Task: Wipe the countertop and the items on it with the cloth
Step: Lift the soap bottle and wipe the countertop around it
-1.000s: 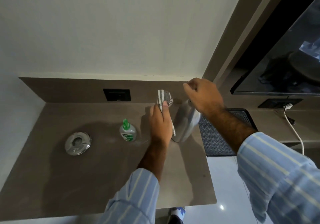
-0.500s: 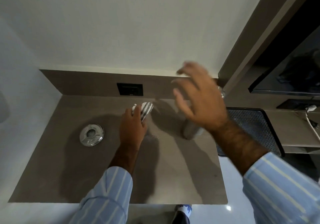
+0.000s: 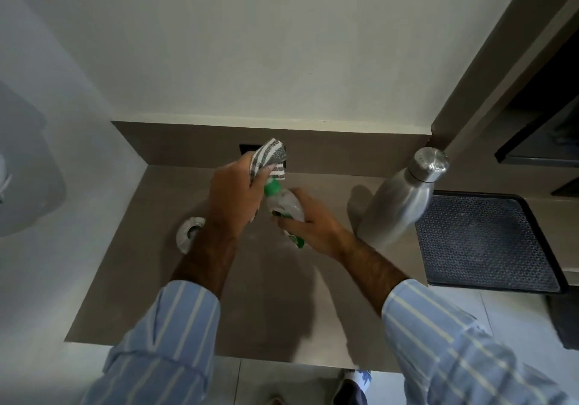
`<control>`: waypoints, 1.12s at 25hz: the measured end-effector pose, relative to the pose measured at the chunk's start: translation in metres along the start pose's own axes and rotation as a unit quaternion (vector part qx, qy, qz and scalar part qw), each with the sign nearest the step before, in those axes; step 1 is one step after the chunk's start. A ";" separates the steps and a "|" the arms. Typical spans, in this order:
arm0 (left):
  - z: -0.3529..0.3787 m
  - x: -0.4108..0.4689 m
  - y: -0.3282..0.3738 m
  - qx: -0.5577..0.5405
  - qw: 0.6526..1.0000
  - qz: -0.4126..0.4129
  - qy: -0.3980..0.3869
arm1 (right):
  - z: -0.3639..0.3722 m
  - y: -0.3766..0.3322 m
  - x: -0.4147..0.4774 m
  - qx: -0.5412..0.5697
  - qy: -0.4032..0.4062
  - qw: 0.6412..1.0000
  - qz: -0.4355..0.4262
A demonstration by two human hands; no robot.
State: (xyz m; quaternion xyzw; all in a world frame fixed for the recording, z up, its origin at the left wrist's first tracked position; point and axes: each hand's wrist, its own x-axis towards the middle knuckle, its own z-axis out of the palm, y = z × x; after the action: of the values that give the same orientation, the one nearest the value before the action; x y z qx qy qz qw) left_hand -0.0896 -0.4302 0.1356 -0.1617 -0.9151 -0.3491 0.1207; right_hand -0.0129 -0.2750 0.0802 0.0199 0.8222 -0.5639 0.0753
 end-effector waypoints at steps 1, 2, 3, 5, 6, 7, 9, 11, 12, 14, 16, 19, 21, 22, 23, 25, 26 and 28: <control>-0.004 0.000 -0.001 -0.051 0.997 -0.053 0.021 | 0.001 -0.005 0.001 0.055 0.015 0.998 0.008; -0.006 -0.001 0.001 -0.137 0.979 -0.141 0.058 | 0.003 -0.011 0.003 0.114 0.031 0.993 0.016; -0.005 -0.005 0.003 -0.252 0.935 -0.241 0.068 | 0.004 -0.017 0.004 0.167 0.045 0.985 0.021; 0.005 -0.017 0.005 -0.468 0.818 -0.331 -0.041 | 0.005 -0.029 0.004 0.238 0.031 0.970 0.028; 0.009 -0.022 0.005 -0.523 0.783 -0.318 -0.110 | 0.003 -0.031 0.003 0.277 -0.010 0.960 0.041; 0.010 -0.025 0.004 -0.565 0.754 -0.293 -0.163 | -0.001 -0.034 0.001 0.324 -0.069 0.940 0.078; 0.005 -0.021 0.002 -0.615 0.712 -0.255 -0.224 | -0.011 -0.039 -0.005 0.384 -0.175 0.891 0.167; 0.001 -0.008 0.004 -0.575 0.742 -0.257 -0.229 | -0.015 -0.039 -0.005 0.411 -0.203 0.868 0.191; 0.002 -0.001 0.005 -0.540 0.771 -0.273 -0.198 | -0.015 -0.040 -0.003 0.414 -0.195 0.870 0.184; 0.014 0.005 0.001 -0.405 0.868 -0.276 -0.080 | -0.015 -0.038 0.004 0.346 -0.121 0.919 0.147; 0.032 -0.012 -0.018 -0.228 0.942 -0.247 -0.004 | -0.018 -0.028 0.013 0.193 0.031 0.974 0.113; 0.079 -0.089 -0.062 -0.001 0.967 -0.245 -0.069 | -0.028 -0.008 0.024 0.127 0.157 0.976 0.078; 0.118 -0.160 -0.080 0.174 0.962 -0.144 -0.155 | -0.035 0.005 0.032 0.111 0.170 0.978 0.056; 0.131 -0.178 -0.084 0.203 0.957 -0.107 -0.178 | -0.038 0.014 0.036 0.093 0.184 0.978 0.045; 0.143 -0.179 -0.093 0.204 0.957 -0.101 -0.180 | -0.040 0.021 0.039 0.072 0.206 0.976 0.029; 0.158 -0.137 -0.106 0.210 0.953 -0.162 -0.144 | -0.043 0.028 0.043 0.030 0.259 0.966 -0.001; 0.167 -0.106 -0.112 0.226 0.947 -0.186 -0.130 | -0.046 0.035 0.047 0.023 0.280 0.960 -0.005; 0.181 -0.048 -0.115 0.233 0.945 -0.180 -0.146 | -0.047 0.035 0.046 0.037 0.298 0.954 -0.014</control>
State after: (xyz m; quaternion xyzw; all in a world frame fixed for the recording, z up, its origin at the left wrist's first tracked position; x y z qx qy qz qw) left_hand -0.1090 -0.3984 -0.0808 -0.0110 -0.9923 -0.1150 -0.0447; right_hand -0.0594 -0.2206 0.0578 0.1777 0.7863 -0.5631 -0.1817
